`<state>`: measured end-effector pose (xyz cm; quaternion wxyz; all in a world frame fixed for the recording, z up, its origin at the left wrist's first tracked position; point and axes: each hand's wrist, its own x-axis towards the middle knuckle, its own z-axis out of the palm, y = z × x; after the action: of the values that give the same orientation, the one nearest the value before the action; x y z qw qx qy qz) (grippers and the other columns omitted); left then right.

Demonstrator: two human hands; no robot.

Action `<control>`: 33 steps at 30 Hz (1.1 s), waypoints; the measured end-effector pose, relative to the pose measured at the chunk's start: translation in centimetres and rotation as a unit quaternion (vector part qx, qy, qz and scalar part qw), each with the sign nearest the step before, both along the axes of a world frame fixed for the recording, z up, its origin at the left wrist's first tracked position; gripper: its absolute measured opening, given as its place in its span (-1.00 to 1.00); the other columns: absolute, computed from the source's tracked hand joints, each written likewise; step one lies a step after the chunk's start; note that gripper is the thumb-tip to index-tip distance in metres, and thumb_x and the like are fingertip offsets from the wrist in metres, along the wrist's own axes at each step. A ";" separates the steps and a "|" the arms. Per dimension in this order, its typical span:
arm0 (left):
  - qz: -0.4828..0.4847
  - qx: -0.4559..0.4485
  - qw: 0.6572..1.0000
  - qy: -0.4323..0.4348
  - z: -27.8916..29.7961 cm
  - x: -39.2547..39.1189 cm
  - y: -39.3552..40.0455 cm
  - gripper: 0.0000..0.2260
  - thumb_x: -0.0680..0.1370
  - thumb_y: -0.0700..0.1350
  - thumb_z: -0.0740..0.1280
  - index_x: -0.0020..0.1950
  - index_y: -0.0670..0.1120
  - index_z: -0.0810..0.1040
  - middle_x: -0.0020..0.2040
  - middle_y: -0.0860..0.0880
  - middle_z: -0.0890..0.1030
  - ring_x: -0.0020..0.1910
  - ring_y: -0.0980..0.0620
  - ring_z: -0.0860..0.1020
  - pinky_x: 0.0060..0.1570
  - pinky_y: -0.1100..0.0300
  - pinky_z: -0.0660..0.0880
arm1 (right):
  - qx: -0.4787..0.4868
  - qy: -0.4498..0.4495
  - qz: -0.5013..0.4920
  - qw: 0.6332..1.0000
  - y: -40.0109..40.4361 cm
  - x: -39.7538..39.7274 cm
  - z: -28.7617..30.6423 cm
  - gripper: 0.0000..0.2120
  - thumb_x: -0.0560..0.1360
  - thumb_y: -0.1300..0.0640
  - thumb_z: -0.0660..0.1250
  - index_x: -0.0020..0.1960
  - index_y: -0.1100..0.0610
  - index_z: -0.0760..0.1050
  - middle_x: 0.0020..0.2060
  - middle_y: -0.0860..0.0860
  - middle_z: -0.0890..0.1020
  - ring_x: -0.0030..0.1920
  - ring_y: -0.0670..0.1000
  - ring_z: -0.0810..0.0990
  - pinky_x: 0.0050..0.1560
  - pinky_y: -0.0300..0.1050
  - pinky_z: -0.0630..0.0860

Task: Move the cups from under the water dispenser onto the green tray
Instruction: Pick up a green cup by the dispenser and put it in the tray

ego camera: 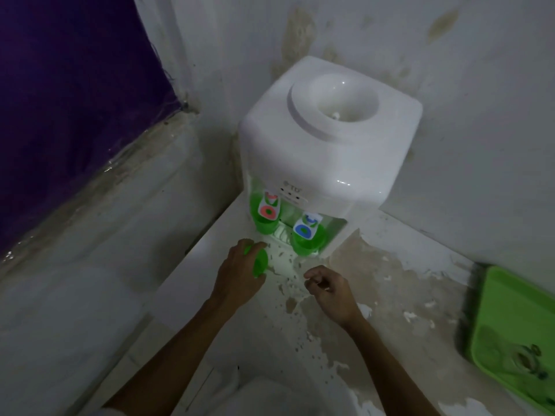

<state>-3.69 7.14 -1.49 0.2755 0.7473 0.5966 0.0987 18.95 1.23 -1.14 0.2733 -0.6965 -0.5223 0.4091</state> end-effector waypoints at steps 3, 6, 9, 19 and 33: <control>-0.021 -0.022 0.999 -0.033 0.6 1.3 -0.1 -0.40 0.42 -0.07 0.47 0.44 0.07 0.40 0.35 -0.06 0.39 0.28 -0.12 0.43 0.07 0.02 0.50 | 0.003 0.006 -0.020 1.000 -1.2 1.6 0.3 -0.84 0.48 0.31 0.39 -0.12 0.05 0.61 -0.42 -0.12 0.51 -0.40 -0.21 0.51 -0.30 -0.40 0.39; -0.055 -0.028 0.994 -0.094 1.5 3.4 -1.0 -0.42 0.39 -0.01 0.49 0.39 0.13 0.41 0.33 0.02 0.39 0.29 -0.06 0.45 0.10 -0.01 0.54 | 0.003 0.022 -0.049 0.999 -2.9 3.1 0.8 -0.81 0.47 0.32 0.38 -0.13 0.02 0.59 -0.40 -0.11 0.52 -0.39 -0.19 0.49 -0.29 -0.38 0.39; -0.099 -0.017 0.986 -0.134 3.0 6.6 -2.1 -0.42 0.37 0.06 0.51 0.35 0.18 0.41 0.31 0.11 0.37 0.28 0.03 0.45 0.11 0.02 0.54 | 0.003 0.050 -0.081 0.995 -5.1 4.8 1.2 -0.90 0.44 0.23 0.37 -0.10 0.06 0.59 -0.38 -0.11 0.53 -0.37 -0.20 0.49 -0.26 -0.35 0.41; -0.228 0.014 0.944 -0.238 8.3 21.5 -10.0 -0.40 0.32 -0.02 0.58 0.32 0.12 0.47 0.26 0.05 0.43 0.22 0.16 0.46 0.24 0.28 0.42 | -0.128 0.393 -0.297 0.861 -15.0 14.2 3.5 -0.59 0.62 -0.20 0.14 0.24 0.03 0.55 0.10 0.16 0.70 0.08 0.23 0.69 0.04 0.09 0.60; -0.412 -0.101 0.882 -0.205 5.7 39.8 -24.0 -0.48 0.34 0.02 0.56 0.26 0.08 0.51 0.22 0.02 0.49 0.21 0.13 0.50 0.19 0.23 0.46 | -0.017 0.380 -0.539 0.752 -31.9 29.2 3.6 -0.73 0.56 -0.05 0.29 0.19 0.05 0.54 0.12 0.10 0.64 0.10 0.14 0.62 0.00 0.04 0.58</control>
<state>36.12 -16.86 4.18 0.4812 0.8571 0.1719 0.0661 48.16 -30.66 2.48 0.6125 -0.6542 0.0930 0.4339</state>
